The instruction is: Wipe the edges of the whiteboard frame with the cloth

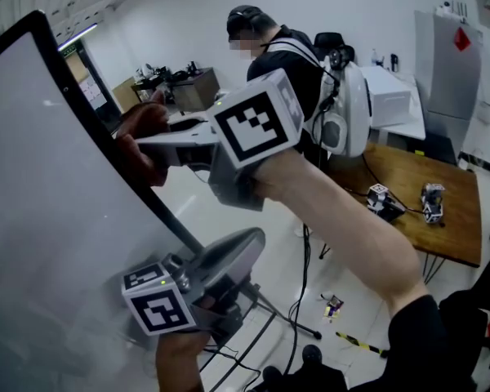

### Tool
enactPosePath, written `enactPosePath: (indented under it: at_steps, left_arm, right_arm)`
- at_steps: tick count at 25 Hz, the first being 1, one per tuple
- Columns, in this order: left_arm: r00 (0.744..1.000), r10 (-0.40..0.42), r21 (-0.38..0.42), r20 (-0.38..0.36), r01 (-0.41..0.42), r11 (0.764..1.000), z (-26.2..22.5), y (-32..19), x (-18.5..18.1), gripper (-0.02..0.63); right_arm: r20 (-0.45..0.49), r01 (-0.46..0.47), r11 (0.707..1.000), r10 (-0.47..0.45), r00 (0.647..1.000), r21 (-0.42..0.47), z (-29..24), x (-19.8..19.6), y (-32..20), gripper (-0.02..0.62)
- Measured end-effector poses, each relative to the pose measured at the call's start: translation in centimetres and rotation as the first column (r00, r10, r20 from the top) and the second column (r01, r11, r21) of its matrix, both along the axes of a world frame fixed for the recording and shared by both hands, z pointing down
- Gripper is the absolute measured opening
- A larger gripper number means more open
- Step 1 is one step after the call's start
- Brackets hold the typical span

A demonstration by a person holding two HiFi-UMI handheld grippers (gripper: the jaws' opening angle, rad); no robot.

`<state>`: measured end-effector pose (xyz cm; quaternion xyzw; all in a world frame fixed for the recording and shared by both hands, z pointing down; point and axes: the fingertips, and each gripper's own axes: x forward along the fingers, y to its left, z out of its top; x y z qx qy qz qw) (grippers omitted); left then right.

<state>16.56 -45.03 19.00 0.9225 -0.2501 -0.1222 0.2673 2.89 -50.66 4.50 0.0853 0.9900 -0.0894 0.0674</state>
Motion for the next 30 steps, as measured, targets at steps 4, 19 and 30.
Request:
enactPosePath:
  at_steps: [4,19,30]
  left_arm:
    - [1.0,0.002,0.002,0.0,-0.002,1.0,0.0,0.0,0.0,-0.012]
    - [1.0,-0.007,-0.037,-0.013,0.006,0.999,1.5,-0.6,-0.4,-0.012]
    - [0.999,-0.013,-0.089,-0.033,0.01,0.996,3.4,-0.6,-0.7,-0.012]
  right_arm:
    - [-0.017,-0.004,1.0,0.004,1.0,-0.001,1.0,-0.1,0.0,0.11]
    - [-0.056,0.023,1.0,-0.023,0.998,-0.005,5.0,-0.6,-0.2,0.11]
    - [-0.07,0.046,0.998,-0.048,0.996,-0.03,7.9,-0.8,0.0,0.11]
